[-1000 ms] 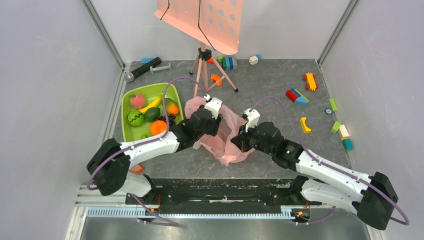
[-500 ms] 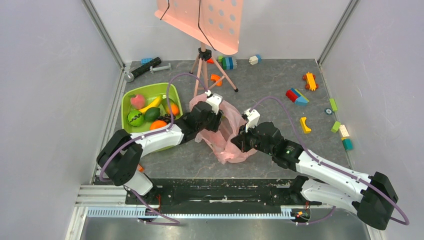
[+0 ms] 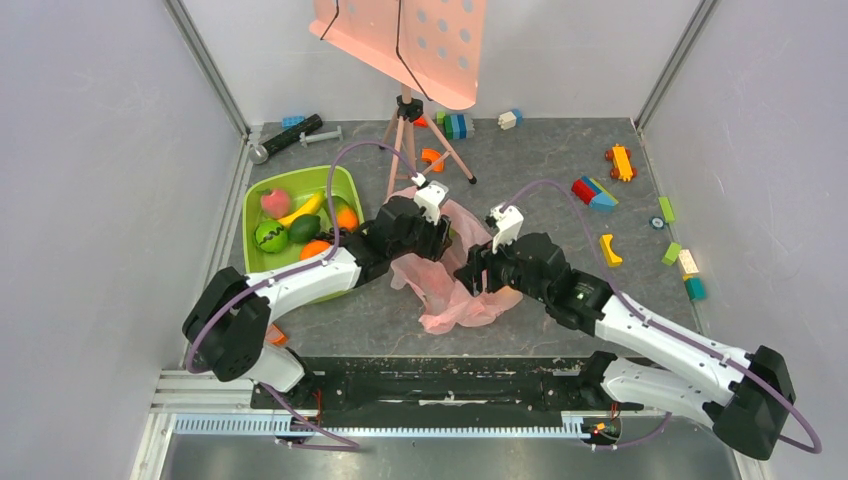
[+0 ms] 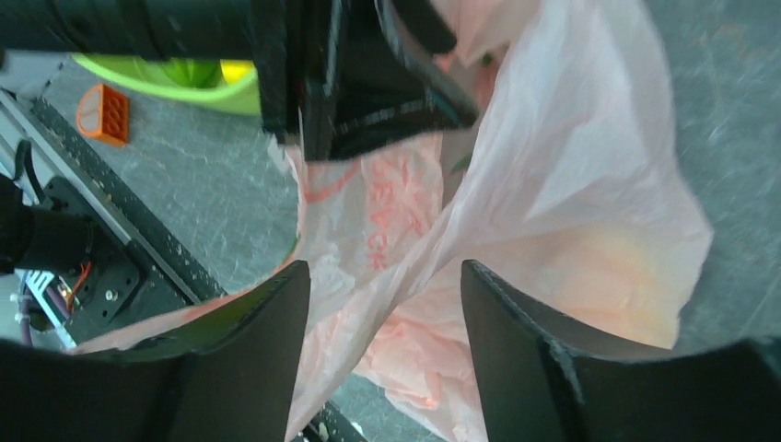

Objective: Take the fake fruits out of the plastic bag
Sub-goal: Adjust the plastic bag at the center of the board.

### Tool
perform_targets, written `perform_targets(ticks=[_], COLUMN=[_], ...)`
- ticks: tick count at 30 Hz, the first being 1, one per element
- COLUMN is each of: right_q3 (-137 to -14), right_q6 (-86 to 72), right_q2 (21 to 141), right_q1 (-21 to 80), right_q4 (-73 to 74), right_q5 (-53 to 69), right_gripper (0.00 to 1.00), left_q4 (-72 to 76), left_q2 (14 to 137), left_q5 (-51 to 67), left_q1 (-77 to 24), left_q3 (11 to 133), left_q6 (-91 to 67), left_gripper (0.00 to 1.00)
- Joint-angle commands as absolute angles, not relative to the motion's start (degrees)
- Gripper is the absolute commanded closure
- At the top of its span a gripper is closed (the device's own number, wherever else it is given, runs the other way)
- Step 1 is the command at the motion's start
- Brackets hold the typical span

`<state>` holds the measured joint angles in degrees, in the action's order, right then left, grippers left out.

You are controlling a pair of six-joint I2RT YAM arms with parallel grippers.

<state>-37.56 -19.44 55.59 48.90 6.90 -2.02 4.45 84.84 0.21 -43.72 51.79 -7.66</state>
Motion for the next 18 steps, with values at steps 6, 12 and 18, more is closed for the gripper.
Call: perform_targets(ticks=[6, 12, 18], right_q3=[-48.7, -49.7, -49.6], right_q6=[-16.3, -16.8, -18.6], right_q2=[54.6, 56.5, 62.4], right_q1=[42.8, 33.6, 25.6], right_q4=[8.9, 9.3, 7.8], right_q5=[-0.2, 2.8, 3.5], right_gripper=[0.29, 0.3, 0.33], left_q4=[5.8, 6.6, 4.1], left_q2=[84.7, 86.1, 88.3], left_q5=[3.5, 7.3, 9.4], left_q1=[-43.8, -43.8, -43.8], left_q3=[53.4, 53.7, 54.6], left_q6=[-8.2, -7.6, -8.1], left_gripper=[0.45, 0.5, 0.5])
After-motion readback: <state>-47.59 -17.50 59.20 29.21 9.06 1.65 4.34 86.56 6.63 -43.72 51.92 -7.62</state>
